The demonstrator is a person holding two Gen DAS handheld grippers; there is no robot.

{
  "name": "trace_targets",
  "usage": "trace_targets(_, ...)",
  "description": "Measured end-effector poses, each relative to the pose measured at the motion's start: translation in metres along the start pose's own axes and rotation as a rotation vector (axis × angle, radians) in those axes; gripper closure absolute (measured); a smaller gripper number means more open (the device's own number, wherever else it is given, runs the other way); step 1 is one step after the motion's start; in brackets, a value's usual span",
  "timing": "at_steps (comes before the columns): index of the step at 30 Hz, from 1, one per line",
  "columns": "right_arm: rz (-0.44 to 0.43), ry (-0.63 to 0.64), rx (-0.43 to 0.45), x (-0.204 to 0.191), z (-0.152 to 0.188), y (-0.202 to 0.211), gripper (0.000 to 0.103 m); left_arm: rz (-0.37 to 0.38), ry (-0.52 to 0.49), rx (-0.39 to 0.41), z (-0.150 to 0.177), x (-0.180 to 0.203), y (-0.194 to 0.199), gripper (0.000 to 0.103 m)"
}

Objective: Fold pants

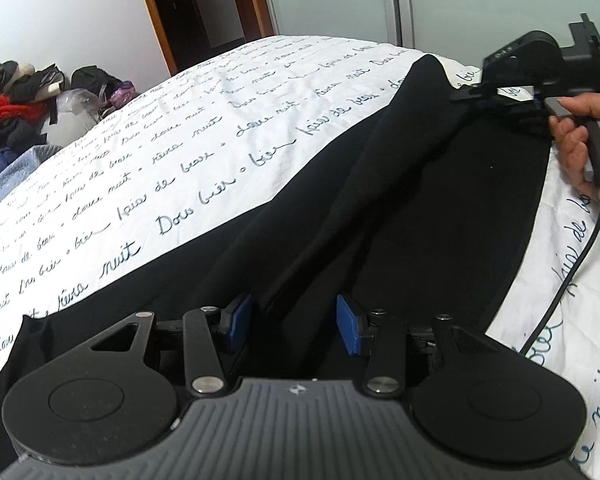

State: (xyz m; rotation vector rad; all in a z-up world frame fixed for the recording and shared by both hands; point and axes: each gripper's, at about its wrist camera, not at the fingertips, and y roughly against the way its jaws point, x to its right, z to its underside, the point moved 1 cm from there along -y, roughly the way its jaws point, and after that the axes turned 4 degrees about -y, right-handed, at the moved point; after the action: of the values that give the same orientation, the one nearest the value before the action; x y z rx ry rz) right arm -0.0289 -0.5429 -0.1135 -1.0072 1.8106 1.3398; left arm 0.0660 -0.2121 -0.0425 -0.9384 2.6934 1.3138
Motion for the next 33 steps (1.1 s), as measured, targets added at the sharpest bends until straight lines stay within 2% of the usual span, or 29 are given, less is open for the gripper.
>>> trace_targets(5, -0.056, -0.053, 0.010, 0.005, -0.002, -0.013, 0.092, -0.012, -0.039, 0.018, -0.008, 0.007, -0.005, 0.056)
trace_targets(9, -0.073, -0.037, -0.002, 0.001, -0.004, -0.021, 0.092, -0.016, -0.060, 0.048, -0.015, 0.016, -0.011, 0.054)
trace_targets(11, -0.057, 0.026, 0.006, -0.008, -0.005, -0.018, 0.098, -0.030, -0.070, 0.057, -0.018, 0.021, -0.015, 0.054)
trace_targets(12, -0.047, 0.073, 0.016, -0.014, -0.005, -0.015, 0.098, -0.036, -0.076, 0.058, -0.019, 0.023, -0.017, 0.054)
trace_targets(14, -0.047, 0.153, 0.027, -0.027, -0.006, -0.006, 0.099, -0.056, -0.082, 0.051, -0.021, 0.026, -0.021, 0.064)
trace_targets(16, -0.048, 0.217, 0.035, -0.040, -0.008, 0.004, 0.099, -0.036, -0.074, 0.053, -0.022, 0.027, -0.020, 0.079)
trace_targets(18, -0.049, 0.286, 0.042, -0.054, -0.010, 0.014, 0.099, -0.036, -0.061, 0.062, -0.023, 0.027, -0.017, 0.084)
trace_targets(21, -0.051, 0.376, 0.029, -0.078, -0.013, 0.019, 0.099, -0.081, -0.054, 0.084, -0.027, 0.033, -0.013, 0.088)
trace_targets(24, -0.100, 0.418, 0.041, -0.093, -0.015, 0.033, 0.099, -0.087, -0.018, 0.104, -0.033, 0.033, -0.004, 0.089)
trace_targets(26, -0.091, 0.440, 0.060, -0.091, -0.016, 0.049, 0.099, -0.070, -0.016, 0.110, -0.033, 0.035, 0.004, 0.089)
trace_targets(28, -0.044, 0.441, 0.059, -0.073, -0.017, 0.058, 0.099, -0.063, -0.042, 0.116, -0.029, 0.044, 0.008, 0.089)
trace_targets(33, 0.061, 0.343, 0.002, -0.023, -0.016, 0.061, 0.099, -0.059, -0.079, 0.093, -0.017, 0.059, 0.007, 0.089)
